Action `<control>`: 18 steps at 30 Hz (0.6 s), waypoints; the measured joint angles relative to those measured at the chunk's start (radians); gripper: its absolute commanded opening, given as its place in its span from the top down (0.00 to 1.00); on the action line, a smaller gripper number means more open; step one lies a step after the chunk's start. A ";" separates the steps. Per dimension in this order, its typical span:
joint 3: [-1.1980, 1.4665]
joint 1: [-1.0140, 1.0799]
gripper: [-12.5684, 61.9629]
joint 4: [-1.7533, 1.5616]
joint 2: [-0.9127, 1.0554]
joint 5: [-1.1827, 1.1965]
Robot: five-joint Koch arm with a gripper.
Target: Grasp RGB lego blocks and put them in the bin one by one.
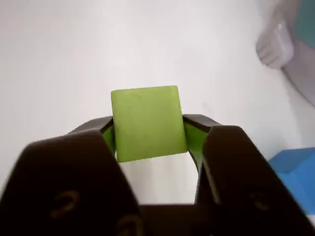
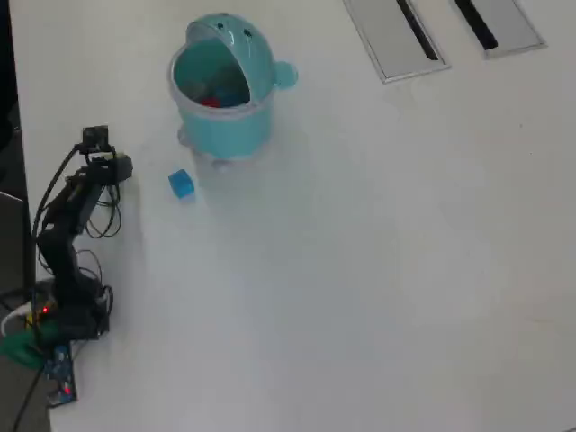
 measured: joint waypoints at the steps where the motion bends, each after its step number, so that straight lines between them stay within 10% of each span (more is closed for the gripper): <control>1: 0.014 0.006 0.67 0.000 0.028 0.000; 18: 0.025 0.118 0.66 0.002 0.347 0.176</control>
